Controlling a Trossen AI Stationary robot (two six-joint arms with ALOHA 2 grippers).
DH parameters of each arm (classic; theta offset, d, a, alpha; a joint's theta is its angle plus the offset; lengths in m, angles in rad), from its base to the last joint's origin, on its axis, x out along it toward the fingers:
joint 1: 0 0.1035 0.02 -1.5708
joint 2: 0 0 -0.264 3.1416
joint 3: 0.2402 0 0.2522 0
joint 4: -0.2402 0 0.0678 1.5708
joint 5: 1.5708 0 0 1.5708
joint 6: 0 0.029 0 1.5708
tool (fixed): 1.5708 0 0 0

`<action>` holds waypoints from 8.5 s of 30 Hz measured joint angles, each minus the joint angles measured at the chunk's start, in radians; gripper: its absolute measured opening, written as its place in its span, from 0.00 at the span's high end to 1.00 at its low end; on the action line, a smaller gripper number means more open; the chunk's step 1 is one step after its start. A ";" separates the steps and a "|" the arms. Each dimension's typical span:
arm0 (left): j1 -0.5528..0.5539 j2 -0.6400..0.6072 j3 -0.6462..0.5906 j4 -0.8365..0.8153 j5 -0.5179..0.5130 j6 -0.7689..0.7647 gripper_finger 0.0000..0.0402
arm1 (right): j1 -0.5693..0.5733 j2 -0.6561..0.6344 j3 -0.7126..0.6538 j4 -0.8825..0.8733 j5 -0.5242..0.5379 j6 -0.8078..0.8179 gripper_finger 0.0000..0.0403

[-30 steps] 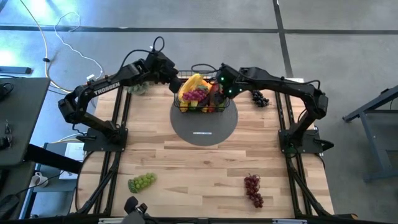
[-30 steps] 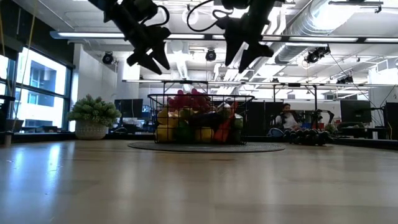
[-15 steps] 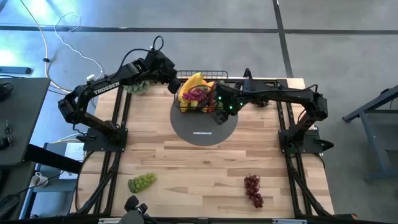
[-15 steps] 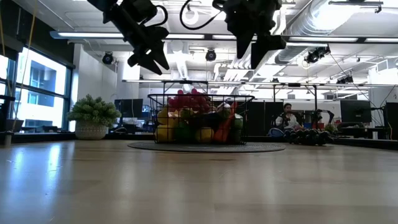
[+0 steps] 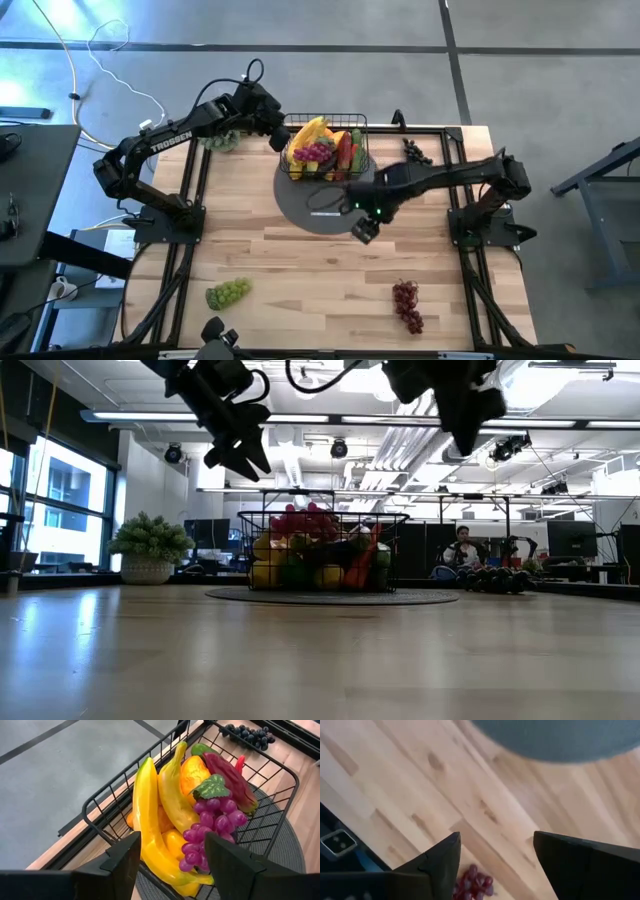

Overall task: Build produce basket
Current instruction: Put the red grapes into the black wire basket, then put the green grapes into the black wire basket

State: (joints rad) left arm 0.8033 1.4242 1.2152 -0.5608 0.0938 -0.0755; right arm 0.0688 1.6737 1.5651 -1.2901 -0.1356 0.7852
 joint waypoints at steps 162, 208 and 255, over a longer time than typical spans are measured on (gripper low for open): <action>-0.140 0.000 0.000 -0.463 0.111 -0.087 0.48 | -0.520 0.002 -0.008 0.618 0.102 -0.823 1.00; -0.904 -0.037 -0.001 -0.831 0.107 -0.664 0.48 | -0.557 0.115 -0.009 0.529 0.125 -1.048 0.41; -1.516 -0.048 -0.396 -0.184 -0.076 -1.518 0.48 | -0.645 0.113 -0.007 0.526 0.124 -1.029 0.41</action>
State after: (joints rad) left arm -0.7124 1.3762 0.8188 -0.7452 0.0181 -1.5936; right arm -0.5758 1.7866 1.5581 -0.7639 -0.0113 -0.2440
